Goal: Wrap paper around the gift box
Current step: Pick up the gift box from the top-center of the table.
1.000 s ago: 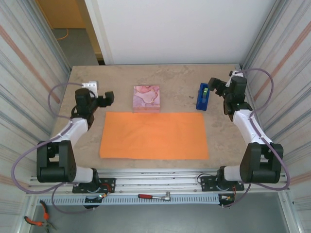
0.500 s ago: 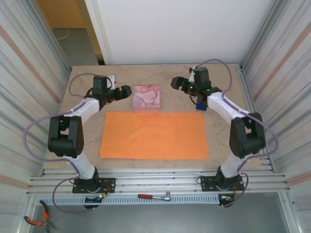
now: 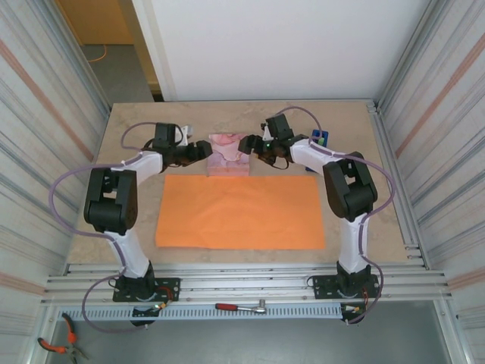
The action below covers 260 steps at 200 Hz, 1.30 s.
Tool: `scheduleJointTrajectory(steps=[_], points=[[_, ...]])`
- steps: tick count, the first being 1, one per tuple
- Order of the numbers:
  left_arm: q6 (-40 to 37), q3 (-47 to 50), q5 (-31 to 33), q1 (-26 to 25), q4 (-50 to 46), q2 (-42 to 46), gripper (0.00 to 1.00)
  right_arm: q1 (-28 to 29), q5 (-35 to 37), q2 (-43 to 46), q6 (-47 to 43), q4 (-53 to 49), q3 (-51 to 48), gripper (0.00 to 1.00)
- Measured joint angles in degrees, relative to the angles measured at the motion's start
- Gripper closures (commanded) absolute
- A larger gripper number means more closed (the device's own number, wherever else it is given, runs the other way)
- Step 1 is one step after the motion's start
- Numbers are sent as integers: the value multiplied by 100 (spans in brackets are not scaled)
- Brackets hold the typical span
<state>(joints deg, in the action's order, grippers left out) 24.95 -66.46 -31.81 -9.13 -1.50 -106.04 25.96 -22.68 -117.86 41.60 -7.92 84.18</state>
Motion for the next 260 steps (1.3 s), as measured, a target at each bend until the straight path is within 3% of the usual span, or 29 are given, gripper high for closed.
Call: scheduleJointTrajectory(steps=[86, 138, 171, 227, 260], points=[[-11, -190, -140, -221, -44, -422, 33, 63, -151, -345, 188, 13, 155, 27], [-94, -586, -155, -284, -177, -756, 44, 59, -271, -516, 328, 44, 313, 47], [-114, -898, -118, -289, -332, -909, 46, -22, -284, -577, 433, 39, 448, 56], [-127, -1150, 13, -361, -723, -850, 46, -37, -264, -496, 470, -20, 472, 59], [-127, -1099, 72, -483, -872, -424, 46, -33, -162, 50, 474, -111, 177, 60]])
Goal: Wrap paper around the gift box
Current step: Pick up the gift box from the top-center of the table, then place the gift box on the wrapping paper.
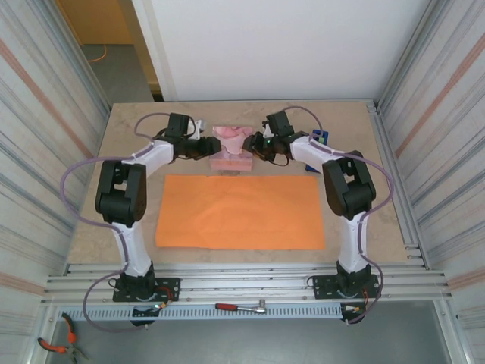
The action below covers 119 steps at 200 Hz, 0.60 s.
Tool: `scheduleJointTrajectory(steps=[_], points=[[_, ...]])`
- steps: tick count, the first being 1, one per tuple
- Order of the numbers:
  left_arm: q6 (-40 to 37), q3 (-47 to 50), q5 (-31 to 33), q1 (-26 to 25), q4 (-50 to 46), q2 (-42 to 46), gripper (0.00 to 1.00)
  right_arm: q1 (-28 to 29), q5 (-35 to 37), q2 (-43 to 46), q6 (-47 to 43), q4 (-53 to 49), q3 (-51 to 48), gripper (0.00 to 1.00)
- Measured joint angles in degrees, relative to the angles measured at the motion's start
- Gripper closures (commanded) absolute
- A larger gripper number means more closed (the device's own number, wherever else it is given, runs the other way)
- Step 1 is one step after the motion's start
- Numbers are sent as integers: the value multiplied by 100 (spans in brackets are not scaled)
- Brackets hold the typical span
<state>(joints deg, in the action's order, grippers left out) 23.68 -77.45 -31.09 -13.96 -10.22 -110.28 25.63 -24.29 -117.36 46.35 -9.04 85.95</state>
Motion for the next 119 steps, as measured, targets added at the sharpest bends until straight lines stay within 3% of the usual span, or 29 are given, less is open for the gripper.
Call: scheduleJointTrajectory(steps=[57, 119], points=[[133, 745, 184, -304, -63, 1189, 46, 289, 448, 1357, 127, 37, -1045, 60], [258, 1683, 734, -922, -507, 2079, 46, 964, 1287, 2485, 422, -57, -2365, 62]])
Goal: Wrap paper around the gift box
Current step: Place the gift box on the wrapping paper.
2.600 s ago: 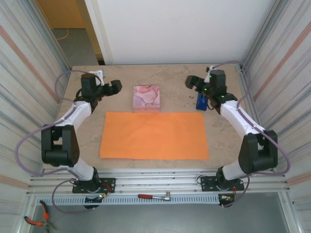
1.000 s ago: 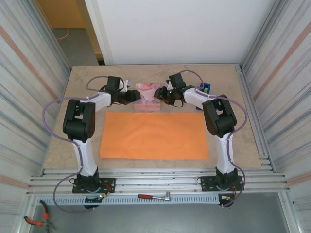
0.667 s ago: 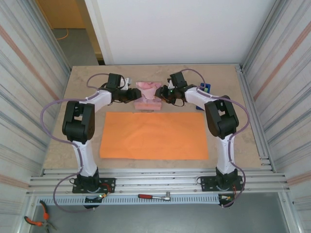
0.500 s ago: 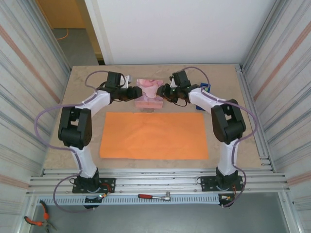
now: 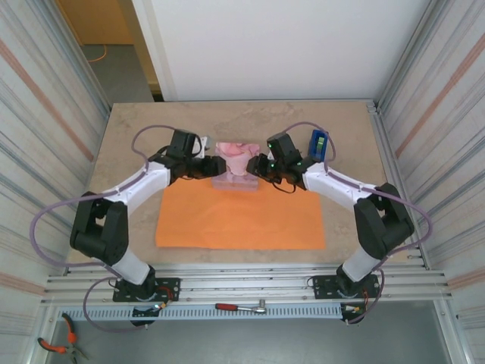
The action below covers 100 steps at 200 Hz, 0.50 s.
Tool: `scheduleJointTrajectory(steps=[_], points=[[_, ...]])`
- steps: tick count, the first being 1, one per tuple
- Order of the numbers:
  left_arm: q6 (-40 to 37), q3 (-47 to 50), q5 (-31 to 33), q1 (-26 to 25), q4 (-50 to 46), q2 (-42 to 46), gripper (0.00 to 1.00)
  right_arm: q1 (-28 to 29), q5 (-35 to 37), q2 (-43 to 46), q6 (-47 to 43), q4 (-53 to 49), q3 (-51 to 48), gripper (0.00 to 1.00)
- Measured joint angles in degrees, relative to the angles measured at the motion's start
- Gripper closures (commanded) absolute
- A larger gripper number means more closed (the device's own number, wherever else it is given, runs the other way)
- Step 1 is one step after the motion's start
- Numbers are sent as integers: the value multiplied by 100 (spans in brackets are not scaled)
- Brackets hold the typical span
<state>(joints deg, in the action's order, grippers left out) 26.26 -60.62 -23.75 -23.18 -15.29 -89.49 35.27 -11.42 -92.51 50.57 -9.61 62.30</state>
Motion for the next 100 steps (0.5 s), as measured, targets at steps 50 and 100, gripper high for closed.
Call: scheduleJointTrajectory(steps=[50, 100], points=[[151, 824, 361, -509, -118, 553, 43, 693, 612, 560, 269, -151, -872, 62], [435, 1558, 459, -903, 127, 621, 43, 984, 756, 629, 570, -42, -1423, 62]])
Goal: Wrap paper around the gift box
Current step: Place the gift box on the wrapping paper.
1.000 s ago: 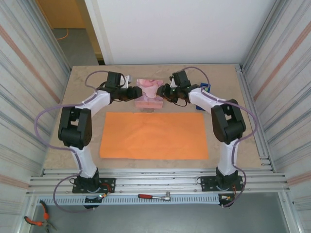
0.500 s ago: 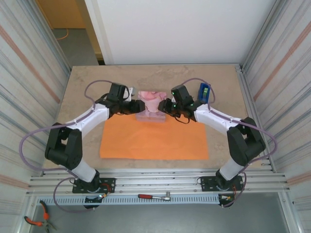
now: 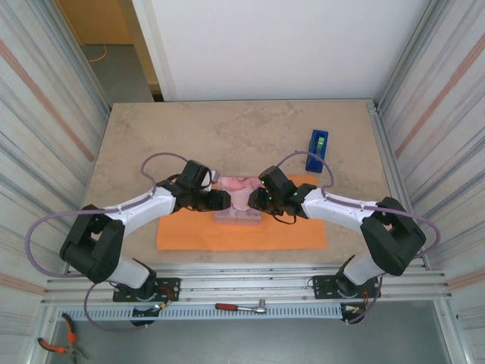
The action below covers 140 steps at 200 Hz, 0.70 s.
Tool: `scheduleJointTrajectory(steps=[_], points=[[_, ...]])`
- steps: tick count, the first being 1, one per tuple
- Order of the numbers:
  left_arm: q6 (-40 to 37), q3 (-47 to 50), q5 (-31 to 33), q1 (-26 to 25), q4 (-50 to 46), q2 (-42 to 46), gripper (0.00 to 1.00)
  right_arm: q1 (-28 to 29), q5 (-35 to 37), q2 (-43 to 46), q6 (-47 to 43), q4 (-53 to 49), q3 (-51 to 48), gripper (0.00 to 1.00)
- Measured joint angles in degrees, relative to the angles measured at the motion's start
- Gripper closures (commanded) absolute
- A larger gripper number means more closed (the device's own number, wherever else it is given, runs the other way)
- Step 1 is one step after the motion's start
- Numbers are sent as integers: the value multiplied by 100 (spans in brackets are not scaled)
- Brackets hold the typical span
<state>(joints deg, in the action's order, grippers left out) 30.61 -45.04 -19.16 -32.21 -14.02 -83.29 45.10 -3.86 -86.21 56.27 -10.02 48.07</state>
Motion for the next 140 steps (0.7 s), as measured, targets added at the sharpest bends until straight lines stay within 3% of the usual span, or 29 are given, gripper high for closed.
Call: scheduleJointTrajectory(steps=[9, 40, 67, 102, 122, 140], points=[[31, 52, 20, -2, 101, 7, 42, 0, 7, -7, 28, 7, 0, 59], [72, 164, 0, 11, 352, 39, 36, -33, -42, -96, 63, 125, 0, 32], [96, 271, -212, 177, 538, 138, 32, -236, -201, -63, 48, 236, -13, 28], [223, 459, -319, 739, 776, 529, 29, -811, -308, 391, 44, 264, -264, 31], [407, 619, -332, 1032, 975, 616, 33, -1191, -404, 555, 26, 275, -417, 43], [592, 776, -365, 1231, 1154, 553, 44, -1482, -507, 557, 66, 278, -544, 58]])
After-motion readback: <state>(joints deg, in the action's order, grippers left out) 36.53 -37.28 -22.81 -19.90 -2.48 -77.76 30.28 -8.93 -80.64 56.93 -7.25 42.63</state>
